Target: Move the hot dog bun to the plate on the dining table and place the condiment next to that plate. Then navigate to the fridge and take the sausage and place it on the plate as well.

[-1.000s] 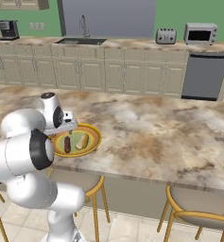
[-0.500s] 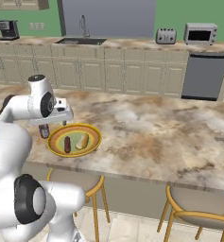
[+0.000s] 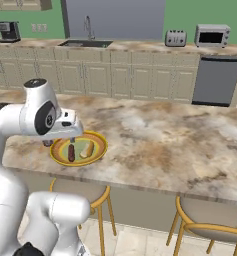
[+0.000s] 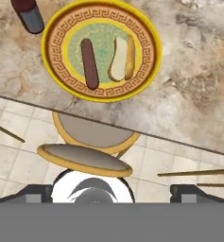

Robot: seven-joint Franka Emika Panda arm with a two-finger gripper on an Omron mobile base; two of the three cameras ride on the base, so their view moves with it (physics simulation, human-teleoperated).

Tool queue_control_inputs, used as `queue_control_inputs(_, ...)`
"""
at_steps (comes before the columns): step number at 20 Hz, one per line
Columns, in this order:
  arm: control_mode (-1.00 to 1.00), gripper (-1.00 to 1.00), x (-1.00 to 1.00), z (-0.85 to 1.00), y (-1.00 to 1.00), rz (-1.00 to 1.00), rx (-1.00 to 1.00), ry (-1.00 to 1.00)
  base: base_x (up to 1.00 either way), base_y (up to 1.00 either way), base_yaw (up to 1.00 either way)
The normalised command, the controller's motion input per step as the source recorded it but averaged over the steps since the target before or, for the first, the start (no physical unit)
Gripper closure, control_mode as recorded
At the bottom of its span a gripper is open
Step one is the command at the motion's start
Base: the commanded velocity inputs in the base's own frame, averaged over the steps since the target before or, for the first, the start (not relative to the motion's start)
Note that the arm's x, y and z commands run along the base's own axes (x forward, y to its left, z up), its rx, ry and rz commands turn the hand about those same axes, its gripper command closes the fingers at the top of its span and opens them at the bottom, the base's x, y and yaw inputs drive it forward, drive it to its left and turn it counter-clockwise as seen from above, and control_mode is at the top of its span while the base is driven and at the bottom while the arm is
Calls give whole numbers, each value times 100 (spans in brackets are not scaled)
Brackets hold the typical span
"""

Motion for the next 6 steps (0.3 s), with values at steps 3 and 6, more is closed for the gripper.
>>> queue_control_inputs(3, -100, -100, -100, 0, -62, -9, 5, -9, 0, 0, 0)
queue_control_inputs(6, -100, -100, -79, -4, -50, -6, 1, -17, 0, 0, 0)
